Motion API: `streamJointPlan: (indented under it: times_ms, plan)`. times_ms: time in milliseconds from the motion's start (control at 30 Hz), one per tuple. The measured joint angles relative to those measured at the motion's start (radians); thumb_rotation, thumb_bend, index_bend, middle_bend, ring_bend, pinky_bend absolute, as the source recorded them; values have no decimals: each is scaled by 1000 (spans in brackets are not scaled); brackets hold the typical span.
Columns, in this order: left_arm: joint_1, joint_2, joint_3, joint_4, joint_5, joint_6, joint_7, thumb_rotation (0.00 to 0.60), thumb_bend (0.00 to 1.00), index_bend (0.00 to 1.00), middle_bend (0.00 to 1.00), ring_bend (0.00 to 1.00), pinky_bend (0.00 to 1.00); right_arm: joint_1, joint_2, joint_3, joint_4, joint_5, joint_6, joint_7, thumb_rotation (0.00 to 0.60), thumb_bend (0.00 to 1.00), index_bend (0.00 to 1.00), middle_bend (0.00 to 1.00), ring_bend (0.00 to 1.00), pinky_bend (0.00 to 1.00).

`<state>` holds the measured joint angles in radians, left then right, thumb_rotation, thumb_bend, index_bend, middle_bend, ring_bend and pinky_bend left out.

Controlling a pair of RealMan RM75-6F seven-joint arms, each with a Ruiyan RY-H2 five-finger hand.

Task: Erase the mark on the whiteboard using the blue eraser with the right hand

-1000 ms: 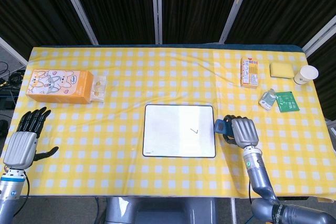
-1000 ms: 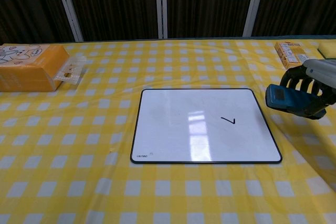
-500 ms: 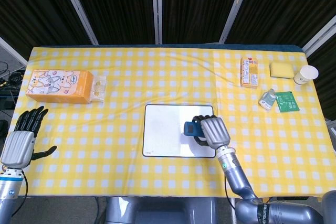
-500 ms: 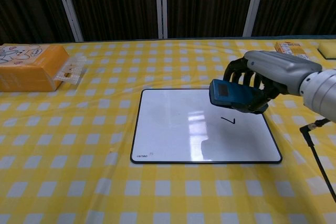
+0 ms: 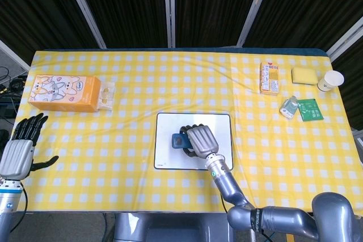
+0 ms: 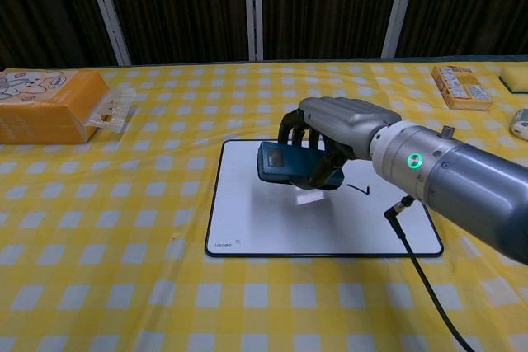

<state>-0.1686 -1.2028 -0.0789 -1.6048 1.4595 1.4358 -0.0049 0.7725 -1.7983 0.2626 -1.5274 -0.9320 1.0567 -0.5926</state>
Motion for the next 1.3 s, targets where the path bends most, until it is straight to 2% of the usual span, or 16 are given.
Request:
streamJointPlan:
  times_ms: [300,833,1300]
  plan:
    - [-2,-2,2,3,-2,-6,5,600,8,0,0,0,0,5,-47,-13,110,18,-36,71,600,366,855,751,750,779]
    - [-1,-5,-1,2,-8,-1,16,600,9,0,0,0,0,-23,-61,-36,210,-14,-54,163,600,366,859,753,752,780]
    - [-1,-3,-3,0,-11,-1,15,600,9,0,0,0,0,-86,26,-29,219,27,-36,180,600,366,861,755,755,780]
